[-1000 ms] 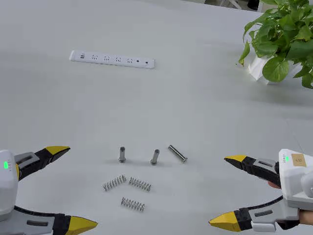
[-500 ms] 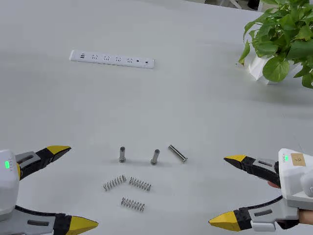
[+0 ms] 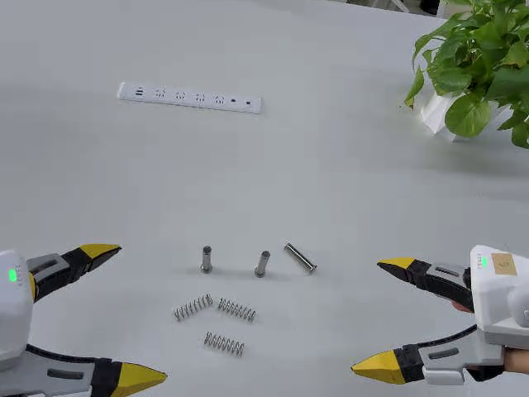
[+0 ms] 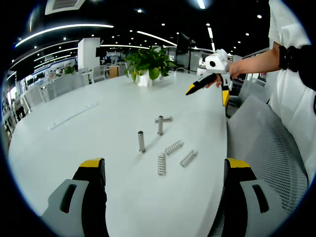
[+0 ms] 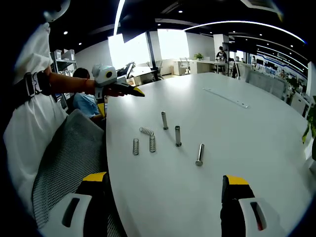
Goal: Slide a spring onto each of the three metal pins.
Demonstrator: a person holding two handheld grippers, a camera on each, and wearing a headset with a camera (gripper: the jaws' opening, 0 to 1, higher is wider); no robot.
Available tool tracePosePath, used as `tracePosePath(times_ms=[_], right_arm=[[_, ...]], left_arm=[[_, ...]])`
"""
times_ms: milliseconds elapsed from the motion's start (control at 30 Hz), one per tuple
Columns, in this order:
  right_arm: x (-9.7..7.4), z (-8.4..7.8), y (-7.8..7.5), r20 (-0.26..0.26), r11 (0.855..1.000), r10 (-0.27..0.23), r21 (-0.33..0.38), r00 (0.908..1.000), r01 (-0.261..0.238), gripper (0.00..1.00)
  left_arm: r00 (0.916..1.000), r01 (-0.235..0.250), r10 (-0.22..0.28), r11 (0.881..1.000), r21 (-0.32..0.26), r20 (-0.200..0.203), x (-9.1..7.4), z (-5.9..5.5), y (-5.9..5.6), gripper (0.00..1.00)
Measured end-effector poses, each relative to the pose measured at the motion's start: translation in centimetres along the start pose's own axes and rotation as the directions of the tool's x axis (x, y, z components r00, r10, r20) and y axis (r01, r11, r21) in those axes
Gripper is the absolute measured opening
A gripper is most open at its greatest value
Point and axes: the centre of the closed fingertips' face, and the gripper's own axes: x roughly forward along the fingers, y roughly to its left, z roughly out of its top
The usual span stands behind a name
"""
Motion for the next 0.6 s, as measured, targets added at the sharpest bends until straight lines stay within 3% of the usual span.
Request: tracePosePath(times_ms=[333,600], right_arm=[[0.2,1.5,-1.1,0.009,1.000,-0.007,-0.011,0.9999,0.007,0.91],[1.0,3.0,-1.9,0.018,1.000,-0.016,-0.021,0.9997,0.017,0.83]], left_arm=[[1.0000,0.006,-0.006,1.000,0.000,0.000,0.1,0.0,-0.1,0.99],[1.0000,0.005,-0.005,1.000,-0.005,0.001,0.1,-0.1,-0.2,0.99]])
